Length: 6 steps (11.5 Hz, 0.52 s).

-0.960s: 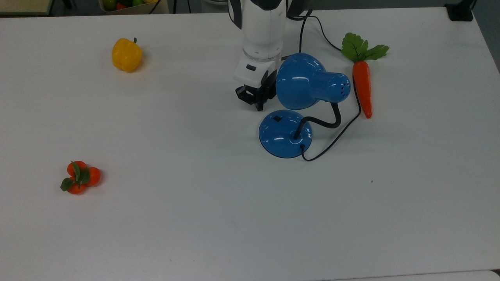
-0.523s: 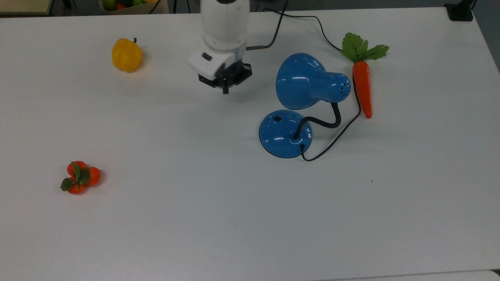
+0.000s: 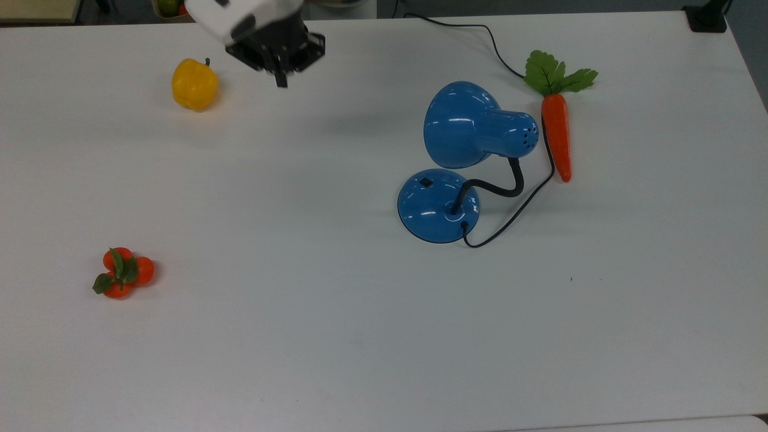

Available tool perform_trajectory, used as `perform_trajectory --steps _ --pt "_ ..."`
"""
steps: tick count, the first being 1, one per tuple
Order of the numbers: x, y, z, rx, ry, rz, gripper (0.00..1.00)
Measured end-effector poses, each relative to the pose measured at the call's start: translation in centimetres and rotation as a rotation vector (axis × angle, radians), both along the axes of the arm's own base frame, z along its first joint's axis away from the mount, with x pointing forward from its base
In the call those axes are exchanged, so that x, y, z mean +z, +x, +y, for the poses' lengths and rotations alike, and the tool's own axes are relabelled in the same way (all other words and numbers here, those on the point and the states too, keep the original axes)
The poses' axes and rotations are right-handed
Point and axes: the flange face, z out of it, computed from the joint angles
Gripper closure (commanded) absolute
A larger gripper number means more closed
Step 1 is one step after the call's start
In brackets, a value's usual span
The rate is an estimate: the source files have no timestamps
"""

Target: Turn off lamp

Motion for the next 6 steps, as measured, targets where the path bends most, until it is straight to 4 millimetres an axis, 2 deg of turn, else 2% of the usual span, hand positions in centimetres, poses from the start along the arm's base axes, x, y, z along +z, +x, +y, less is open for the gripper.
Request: perform_trajectory --steps 2,3,4,6 --pt "3.8 -1.2 -0.3 -0.006 -0.001 -0.05 0.94" --pt "4.8 -1.7 -0.2 -0.006 -0.001 -0.059 0.86" --pt "5.7 -2.3 -0.2 -0.005 -0.001 -0.064 0.74" --pt "7.7 -3.4 0.3 0.002 -0.002 -0.086 0.4"
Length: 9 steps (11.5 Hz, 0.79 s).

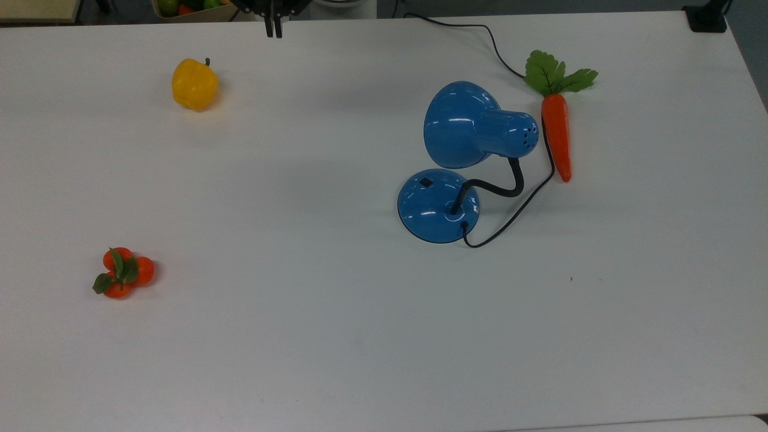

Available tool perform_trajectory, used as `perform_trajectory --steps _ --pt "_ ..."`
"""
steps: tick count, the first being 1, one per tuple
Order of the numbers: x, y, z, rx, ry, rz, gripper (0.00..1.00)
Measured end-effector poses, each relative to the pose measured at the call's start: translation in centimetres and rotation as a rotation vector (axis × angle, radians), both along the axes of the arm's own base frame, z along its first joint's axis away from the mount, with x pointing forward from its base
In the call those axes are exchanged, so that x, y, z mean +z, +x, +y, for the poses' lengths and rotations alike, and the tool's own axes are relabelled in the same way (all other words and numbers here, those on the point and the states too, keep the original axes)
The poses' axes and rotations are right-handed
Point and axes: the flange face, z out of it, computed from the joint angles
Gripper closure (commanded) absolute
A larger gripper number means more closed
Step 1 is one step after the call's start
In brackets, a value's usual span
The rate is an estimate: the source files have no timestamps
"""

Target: Turn off lamp

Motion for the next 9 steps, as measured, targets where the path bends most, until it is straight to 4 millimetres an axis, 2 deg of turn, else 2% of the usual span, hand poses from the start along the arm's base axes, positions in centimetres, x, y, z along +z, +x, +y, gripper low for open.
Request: perform_trajectory --steps 1,2,9 --pt "0.7 -0.4 0.1 0.002 0.0 -0.009 0.16" --pt "1.1 -0.7 0.1 0.001 0.0 -0.01 0.0" --pt "0.8 -1.6 -1.3 -0.024 -0.03 0.059 0.0"
